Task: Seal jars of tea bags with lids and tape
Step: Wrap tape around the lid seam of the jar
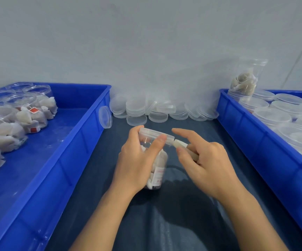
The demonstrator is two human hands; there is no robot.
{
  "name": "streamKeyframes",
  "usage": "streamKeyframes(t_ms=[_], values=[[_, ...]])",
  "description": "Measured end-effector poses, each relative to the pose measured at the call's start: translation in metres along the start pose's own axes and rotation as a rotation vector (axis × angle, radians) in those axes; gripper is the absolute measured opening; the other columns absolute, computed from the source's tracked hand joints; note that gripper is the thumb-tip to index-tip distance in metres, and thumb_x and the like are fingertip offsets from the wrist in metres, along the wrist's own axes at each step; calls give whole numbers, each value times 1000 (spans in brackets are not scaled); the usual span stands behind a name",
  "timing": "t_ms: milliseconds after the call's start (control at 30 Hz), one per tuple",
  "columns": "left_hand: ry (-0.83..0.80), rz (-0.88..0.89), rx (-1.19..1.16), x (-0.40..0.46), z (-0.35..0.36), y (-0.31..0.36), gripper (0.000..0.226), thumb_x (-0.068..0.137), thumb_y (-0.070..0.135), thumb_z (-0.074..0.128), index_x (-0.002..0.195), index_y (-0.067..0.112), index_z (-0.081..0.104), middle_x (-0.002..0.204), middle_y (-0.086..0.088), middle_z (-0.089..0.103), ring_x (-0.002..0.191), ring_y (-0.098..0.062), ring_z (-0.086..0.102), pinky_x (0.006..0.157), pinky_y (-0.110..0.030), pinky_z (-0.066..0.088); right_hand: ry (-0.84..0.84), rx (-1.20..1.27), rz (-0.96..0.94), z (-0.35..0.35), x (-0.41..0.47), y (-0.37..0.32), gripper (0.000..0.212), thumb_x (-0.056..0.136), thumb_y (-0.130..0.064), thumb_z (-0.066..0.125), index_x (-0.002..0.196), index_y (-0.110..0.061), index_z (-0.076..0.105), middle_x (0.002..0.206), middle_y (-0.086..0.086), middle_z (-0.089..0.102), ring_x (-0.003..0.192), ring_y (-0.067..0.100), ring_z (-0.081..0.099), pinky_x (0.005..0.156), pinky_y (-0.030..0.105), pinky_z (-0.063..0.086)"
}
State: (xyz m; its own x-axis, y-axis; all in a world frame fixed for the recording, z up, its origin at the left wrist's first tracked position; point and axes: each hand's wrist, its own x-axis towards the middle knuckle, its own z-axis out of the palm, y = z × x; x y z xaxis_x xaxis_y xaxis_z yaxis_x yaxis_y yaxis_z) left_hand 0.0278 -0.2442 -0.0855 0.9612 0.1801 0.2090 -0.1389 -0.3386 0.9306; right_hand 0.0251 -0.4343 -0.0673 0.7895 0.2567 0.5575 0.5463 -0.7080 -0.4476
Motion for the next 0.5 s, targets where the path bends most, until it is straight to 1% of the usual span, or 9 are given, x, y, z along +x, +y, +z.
streamKeyframes(t_ms=[33, 100, 200, 267, 433, 500], values=[[2, -6, -30, 1, -1, -1, 67, 74, 84, 59, 128, 45, 52, 113, 26, 67, 107, 13, 60, 90, -23, 48, 4, 9, 0, -1, 0, 1, 40, 98, -36, 49, 136, -33, 62, 52, -9, 46, 51, 22, 45, 57, 30, 34], [2, -9, -76, 2, -2, -2, 66, 74, 83, 61, 126, 43, 55, 112, 25, 69, 106, 10, 63, 91, -26, 50, 19, 5, -14, -4, 0, 3, 37, 99, -40, 50, 132, -32, 64, 53, -7, 48, 51, 22, 46, 55, 30, 35], [-6, -21, -127, 4, -4, -4, 70, 73, 83, 62, 124, 36, 61, 110, 16, 73, 102, -2, 70, 94, -36, 56, 13, 18, -48, -4, -1, 3, 36, 100, -43, 43, 126, -30, 64, 51, -3, 46, 49, 22, 46, 52, 32, 37], [-13, -28, -164, 5, -5, -4, 69, 73, 81, 63, 122, 32, 63, 107, 13, 74, 99, -8, 72, 92, -39, 58, 13, 3, -49, -3, -1, 5, 36, 100, -42, 40, 124, -30, 64, 50, -2, 45, 50, 22, 45, 51, 33, 36], [-39, -41, -269, 5, -6, -4, 64, 71, 76, 68, 114, 30, 67, 103, 11, 76, 90, -8, 75, 72, -20, 54, 12, -45, 17, -1, 1, 10, 39, 99, -45, 37, 121, -29, 64, 50, -6, 46, 51, 21, 44, 54, 35, 40], [-58, -43, -297, 6, -6, -5, 64, 71, 75, 70, 115, 29, 67, 102, 10, 76, 89, -8, 74, 73, -20, 54, 9, -57, 43, -1, 2, 11, 38, 98, -44, 38, 121, -28, 64, 50, -8, 47, 51, 20, 45, 56, 35, 43]])
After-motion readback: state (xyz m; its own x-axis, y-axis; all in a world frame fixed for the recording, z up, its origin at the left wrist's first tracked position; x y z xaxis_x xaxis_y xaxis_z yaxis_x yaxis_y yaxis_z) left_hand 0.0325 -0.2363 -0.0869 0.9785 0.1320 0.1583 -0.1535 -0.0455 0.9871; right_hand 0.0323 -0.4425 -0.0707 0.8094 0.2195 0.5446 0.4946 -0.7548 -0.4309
